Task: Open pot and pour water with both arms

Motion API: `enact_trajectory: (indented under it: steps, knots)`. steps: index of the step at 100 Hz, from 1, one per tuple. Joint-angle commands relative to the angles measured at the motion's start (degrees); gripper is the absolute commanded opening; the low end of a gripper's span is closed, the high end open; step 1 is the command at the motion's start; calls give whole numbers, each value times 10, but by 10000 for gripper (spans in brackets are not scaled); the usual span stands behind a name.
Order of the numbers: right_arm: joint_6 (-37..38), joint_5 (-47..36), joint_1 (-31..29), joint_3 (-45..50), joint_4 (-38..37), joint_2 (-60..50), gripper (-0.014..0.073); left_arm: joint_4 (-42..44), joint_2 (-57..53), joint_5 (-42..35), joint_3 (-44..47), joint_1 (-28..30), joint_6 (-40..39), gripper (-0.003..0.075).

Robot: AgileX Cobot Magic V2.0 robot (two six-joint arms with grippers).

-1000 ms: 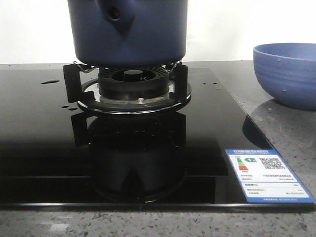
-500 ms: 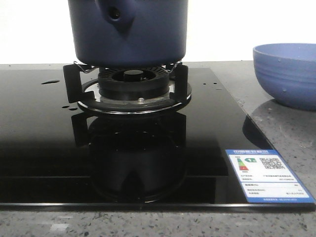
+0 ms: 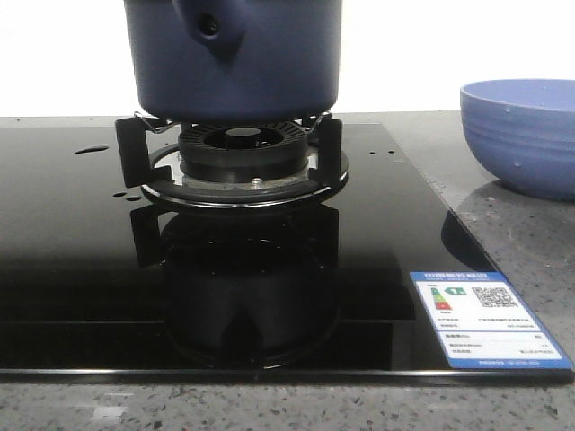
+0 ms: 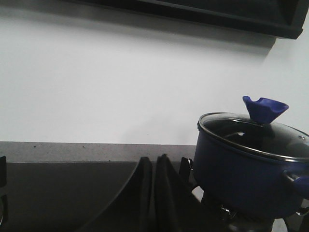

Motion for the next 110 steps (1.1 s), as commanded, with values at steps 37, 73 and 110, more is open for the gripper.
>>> enact_trajectory:
  steps: [37, 73, 110]
  knots:
    - [-8, -43, 1, -16, 6, 3, -60, -19, 1, 0, -13, 2, 0, -19]
    - [-8, -43, 1, -16, 6, 3, -60, -15, 1, -10, -13, 2, 0, -19]
    - [-8, -43, 1, -16, 6, 3, -60, 748, -18, -95, 28, 2, -742, -19]
